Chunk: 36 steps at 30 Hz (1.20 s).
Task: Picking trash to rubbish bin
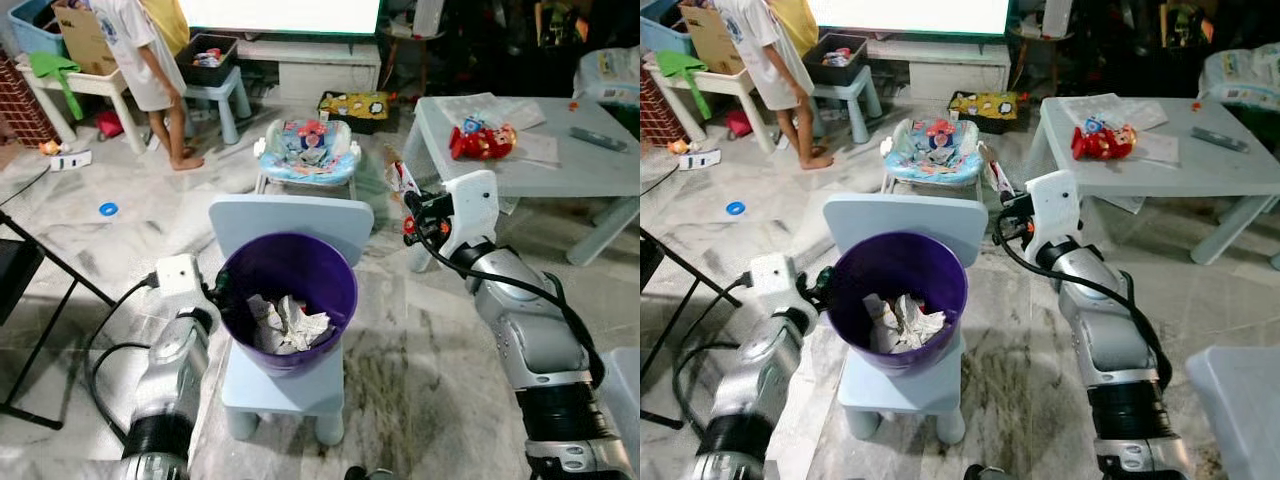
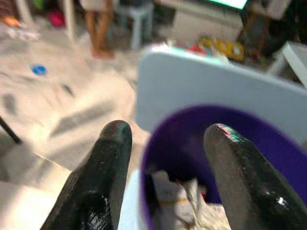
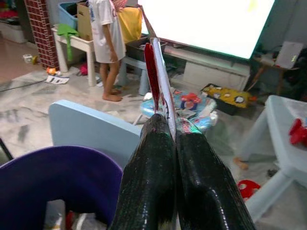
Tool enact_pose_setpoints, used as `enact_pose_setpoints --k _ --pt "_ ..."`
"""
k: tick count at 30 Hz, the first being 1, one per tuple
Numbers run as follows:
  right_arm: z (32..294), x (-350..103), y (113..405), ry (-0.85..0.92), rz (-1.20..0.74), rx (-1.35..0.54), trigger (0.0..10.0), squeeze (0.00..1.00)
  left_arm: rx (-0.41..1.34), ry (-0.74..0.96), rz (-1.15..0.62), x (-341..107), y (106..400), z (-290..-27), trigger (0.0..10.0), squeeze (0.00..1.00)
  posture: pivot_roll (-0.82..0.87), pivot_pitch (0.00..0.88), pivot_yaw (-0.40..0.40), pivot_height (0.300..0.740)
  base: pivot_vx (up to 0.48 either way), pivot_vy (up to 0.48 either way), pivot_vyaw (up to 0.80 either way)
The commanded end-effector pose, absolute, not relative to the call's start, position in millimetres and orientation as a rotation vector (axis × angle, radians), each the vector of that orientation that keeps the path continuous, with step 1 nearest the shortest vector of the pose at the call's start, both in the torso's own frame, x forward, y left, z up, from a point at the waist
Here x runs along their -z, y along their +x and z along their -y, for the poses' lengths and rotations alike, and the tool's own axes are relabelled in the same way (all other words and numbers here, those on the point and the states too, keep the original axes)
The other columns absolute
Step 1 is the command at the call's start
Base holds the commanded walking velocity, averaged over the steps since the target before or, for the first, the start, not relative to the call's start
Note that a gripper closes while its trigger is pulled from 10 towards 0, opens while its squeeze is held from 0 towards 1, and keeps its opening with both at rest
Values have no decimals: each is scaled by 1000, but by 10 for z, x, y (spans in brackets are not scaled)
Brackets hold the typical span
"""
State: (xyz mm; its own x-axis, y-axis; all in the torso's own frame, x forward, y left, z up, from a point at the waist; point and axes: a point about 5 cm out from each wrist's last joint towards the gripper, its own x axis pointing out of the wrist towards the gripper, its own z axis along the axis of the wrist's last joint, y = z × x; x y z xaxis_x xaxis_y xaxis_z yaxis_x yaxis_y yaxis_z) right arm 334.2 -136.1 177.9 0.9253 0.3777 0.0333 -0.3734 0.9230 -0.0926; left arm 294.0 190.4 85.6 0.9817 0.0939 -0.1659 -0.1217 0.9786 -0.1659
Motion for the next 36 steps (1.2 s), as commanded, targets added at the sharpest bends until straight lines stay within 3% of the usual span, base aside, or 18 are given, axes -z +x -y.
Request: enact_pose_setpoints --k 1,2,3,14,36 --pt "1318 -1775 3364 -84 60 -392 10000 0 -132 -142 -103 -1055 2853 -1896 10000 941 177 124 -39 740 0 0 0" --pt "1303 -1766 3371 -81 59 -394 10000 0 -140 -135 -100 -1083 2802 -1895 10000 941 177 124 -39 740 0 0 0" --pt "1264 -1744 3386 -77 56 -400 10000 0 -137 -121 -81 -1144 2716 -1875 10000 0 201 125 -40 740 0 0 0" --pt "944 -1662 3461 -59 71 -474 10000 0 -87 -62 -96 -1235 2534 -1706 10000 0 249 125 -28 740 0 0 -19" --pt "851 -1546 3453 -69 84 -500 10000 0 -32 -59 -130 -1278 2558 -1592 10000 0 243 128 -16 740 0 0 788"
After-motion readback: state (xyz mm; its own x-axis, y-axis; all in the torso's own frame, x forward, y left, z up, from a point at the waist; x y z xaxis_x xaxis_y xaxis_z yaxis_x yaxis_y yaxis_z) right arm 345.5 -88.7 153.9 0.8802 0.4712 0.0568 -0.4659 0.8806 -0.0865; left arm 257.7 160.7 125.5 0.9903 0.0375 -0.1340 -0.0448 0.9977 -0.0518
